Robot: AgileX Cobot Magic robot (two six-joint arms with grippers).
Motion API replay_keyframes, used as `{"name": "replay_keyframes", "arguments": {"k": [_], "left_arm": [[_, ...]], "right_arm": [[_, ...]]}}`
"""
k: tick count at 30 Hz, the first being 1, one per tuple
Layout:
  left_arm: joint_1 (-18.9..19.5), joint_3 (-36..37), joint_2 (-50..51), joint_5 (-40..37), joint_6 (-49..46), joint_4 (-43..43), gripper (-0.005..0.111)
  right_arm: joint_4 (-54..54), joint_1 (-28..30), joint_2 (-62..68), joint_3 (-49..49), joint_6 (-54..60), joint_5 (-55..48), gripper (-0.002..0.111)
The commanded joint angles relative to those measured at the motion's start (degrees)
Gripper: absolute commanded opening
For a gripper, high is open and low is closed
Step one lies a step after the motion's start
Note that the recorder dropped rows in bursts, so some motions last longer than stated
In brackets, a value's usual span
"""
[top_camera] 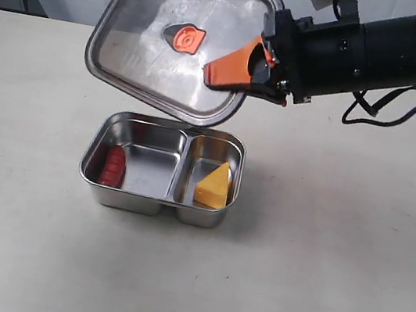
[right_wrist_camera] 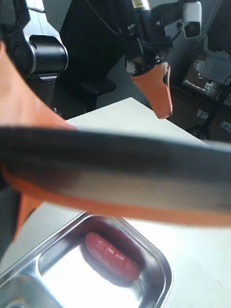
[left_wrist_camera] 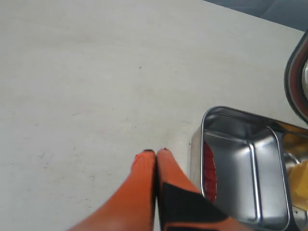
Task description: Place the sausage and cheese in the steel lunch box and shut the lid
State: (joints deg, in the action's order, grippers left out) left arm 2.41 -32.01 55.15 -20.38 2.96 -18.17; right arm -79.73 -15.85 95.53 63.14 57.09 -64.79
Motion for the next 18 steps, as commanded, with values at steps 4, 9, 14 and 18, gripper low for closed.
{"name": "replay_keyframes", "arguments": {"k": [4, 9, 14, 18], "left_arm": [[0.2, -0.2, 0.1, -0.5, -0.3, 0.0, 0.000], [0.2, -0.2, 0.1, -0.5, -0.4, 0.0, 0.000], [0.2, -0.2, 0.1, -0.5, -0.4, 0.0, 0.000], [0.2, -0.2, 0.1, -0.5, -0.4, 0.0, 0.000]], "right_arm": [[-9.6, -5.7, -4.4, -6.0, 7.7, 1.8, -0.001], [-11.6, -10.2, -7.5, -9.1, 9.1, 8.7, -0.001], [-12.7, -13.3, -10.2, -11.9, 10.2, 13.7, -0.001], [-19.0, -13.5, -11.1, -14.9, 12.1, 15.8, -0.001]]}}
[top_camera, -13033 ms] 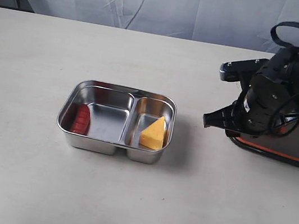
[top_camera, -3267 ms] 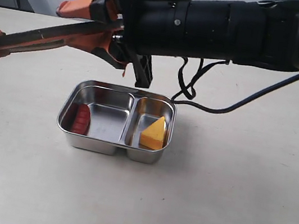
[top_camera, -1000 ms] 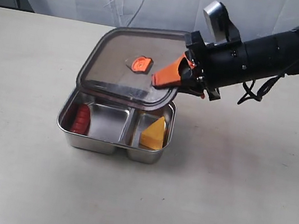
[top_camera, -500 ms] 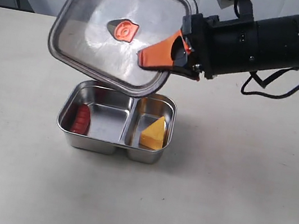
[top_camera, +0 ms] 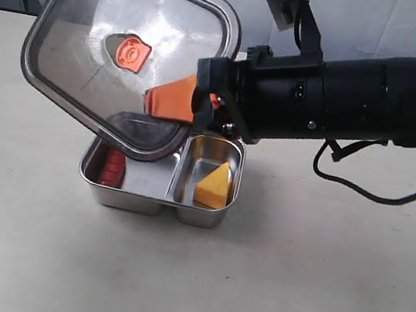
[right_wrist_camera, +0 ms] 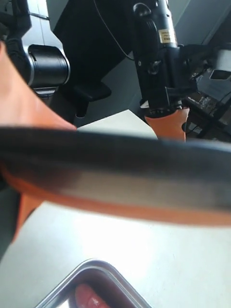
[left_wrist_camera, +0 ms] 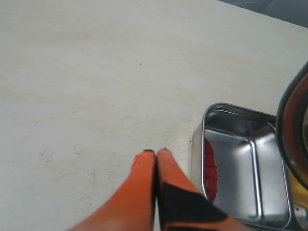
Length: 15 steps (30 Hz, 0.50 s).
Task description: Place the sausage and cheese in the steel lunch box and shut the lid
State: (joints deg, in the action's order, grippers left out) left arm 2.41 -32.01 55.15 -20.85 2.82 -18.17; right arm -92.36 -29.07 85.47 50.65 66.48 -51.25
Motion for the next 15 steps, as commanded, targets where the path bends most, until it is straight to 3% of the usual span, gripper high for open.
{"name": "replay_keyframes", "arguments": {"k": [1, 5, 15], "left_arm": [[0.2, -0.2, 0.1, 0.1, -0.3, 0.0, 0.000], [0.2, -0.2, 0.1, 0.1, -0.3, 0.0, 0.000], [0.2, -0.2, 0.1, 0.1, -0.3, 0.0, 0.000]], "right_arm": [[-7.2, -0.3, -1.1, -2.9, 4.7, 2.2, -0.001], [-7.6, -0.7, -1.3, -3.8, 8.0, 2.2, -0.001], [-7.6, -1.8, -2.2, -5.8, 31.9, -6.6, -0.001]]}}
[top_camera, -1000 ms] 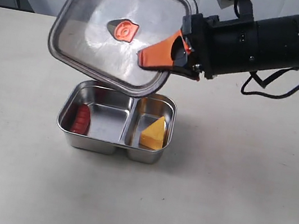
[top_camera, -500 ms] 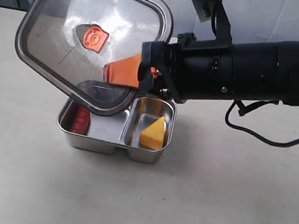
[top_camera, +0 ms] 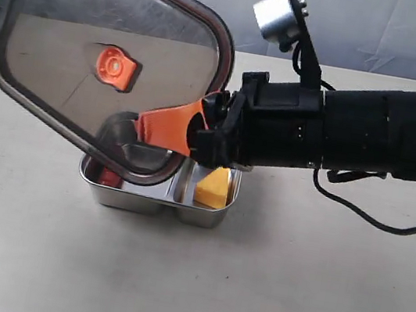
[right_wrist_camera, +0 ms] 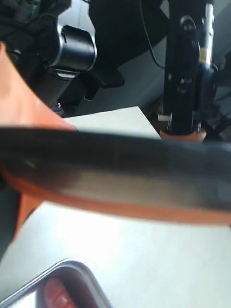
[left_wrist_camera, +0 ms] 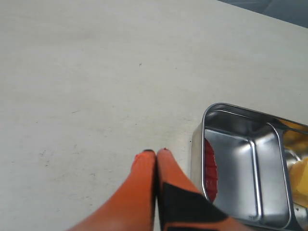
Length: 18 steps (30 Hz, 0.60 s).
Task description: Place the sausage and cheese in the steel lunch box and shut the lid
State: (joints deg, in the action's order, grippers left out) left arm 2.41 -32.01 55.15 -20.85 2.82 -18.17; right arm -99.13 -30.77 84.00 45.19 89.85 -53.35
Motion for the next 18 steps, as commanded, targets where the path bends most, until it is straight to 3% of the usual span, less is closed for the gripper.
{"name": "replay_keyframes", "arguments": {"k": [1, 5, 10, 13, 18], "left_arm": [[0.2, -0.2, 0.1, 0.1, -0.3, 0.0, 0.000], [0.2, -0.2, 0.1, 0.1, -0.3, 0.0, 0.000], [0.2, -0.2, 0.1, 0.2, -0.3, 0.0, 0.000], [0.2, -0.2, 0.1, 0.2, -0.3, 0.0, 0.000], [0.2, -0.2, 0.1, 0.2, -0.3, 0.0, 0.000]], "right_arm": [[-0.8, 0.0, -0.8, -0.3, 9.1, -4.3, -0.001], [-0.8, 0.0, -0.4, -0.3, 8.6, -3.1, -0.001], [-0.8, -0.2, -1.7, -0.9, -3.9, 9.3, -0.001], [-0.8, -0.8, -2.4, -1.2, -6.9, 11.1, -0.001], [-0.8, -4.8, -5.3, -2.5, -9.3, 20.1, -0.001]]}}
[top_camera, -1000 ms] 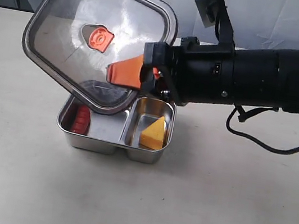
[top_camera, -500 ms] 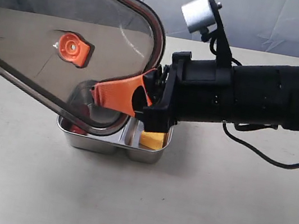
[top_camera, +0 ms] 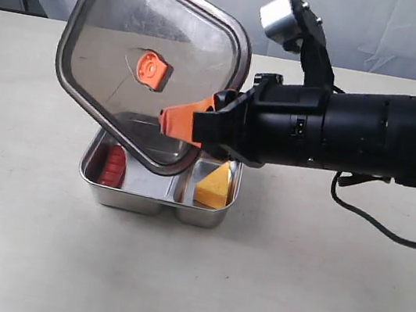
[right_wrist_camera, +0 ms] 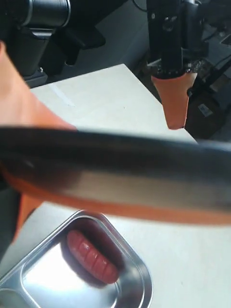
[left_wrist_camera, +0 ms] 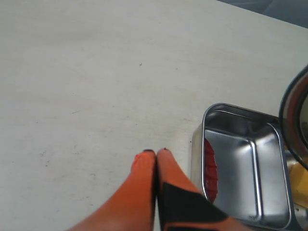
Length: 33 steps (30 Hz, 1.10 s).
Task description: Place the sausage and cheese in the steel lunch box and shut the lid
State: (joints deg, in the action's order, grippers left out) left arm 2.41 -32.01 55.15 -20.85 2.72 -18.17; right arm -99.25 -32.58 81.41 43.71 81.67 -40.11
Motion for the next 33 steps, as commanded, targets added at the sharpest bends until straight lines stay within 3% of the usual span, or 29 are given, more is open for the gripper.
{"name": "replay_keyframes", "arguments": {"k": [1, 8, 10, 12, 13, 14, 16, 18, 19, 22, 27, 33], "left_arm": [[0.2, -0.2, 0.1, 0.2, -0.2, 0.0, 0.000], [0.2, -0.2, 0.1, 0.2, -0.2, 0.0, 0.000], [0.2, -0.2, 0.1, 0.2, -0.2, 0.0, 0.000], [0.2, -0.2, 0.1, 0.2, -0.2, 0.0, 0.000], [0.2, -0.2, 0.1, 0.2, -0.2, 0.0, 0.000], [0.2, -0.2, 0.1, 0.2, -0.2, 0.0, 0.000], [0.2, -0.2, 0.1, 0.2, -0.2, 0.3, 0.000], [0.2, -0.2, 0.1, 0.2, -0.2, 0.4, 0.000], [0.2, -0.2, 0.1, 0.2, -0.2, 0.6, 0.000], [0.2, -0.2, 0.1, 0.3, -0.2, 1.1, 0.000], [0.2, -0.2, 0.1, 0.3, -0.2, 1.1, 0.000], [0.2, -0.2, 0.1, 0.3, -0.2, 1.4, 0.000]], "right_arm": [[-0.7, -4.4, -3.7, -1.4, -1.1, 10.3, -0.001], [0.3, -13.4, -9.3, -2.6, -2.3, 32.4, -0.001], [10.0, -15.5, -10.7, -2.6, -10.9, 36.8, -0.001], [30.9, -16.2, -12.2, -3.0, -32.9, 42.2, -0.001], [50.6, -16.1, -13.1, -3.5, -53.7, 44.9, -0.001], [62.7, -15.8, -13.2, -3.7, -65.7, 45.8, -0.001], [107.1, -14.7, -13.3, -3.7, -111.9, 51.1, -0.001], [138.8, -12.6, -12.1, -3.2, -139.1, 57.7, -0.001], [144.2, -11.7, -11.6, -3.2, -144.8, 58.7, -0.001], [151.6, -7.2, -9.3, -3.4, -149.5, 60.3, -0.001], [170.1, 5.1, -1.7, -1.2, -167.0, 85.0, -0.001], [185.1, 17.2, 10.9, 6.7, -178.9, 110.1, -0.001]]}}
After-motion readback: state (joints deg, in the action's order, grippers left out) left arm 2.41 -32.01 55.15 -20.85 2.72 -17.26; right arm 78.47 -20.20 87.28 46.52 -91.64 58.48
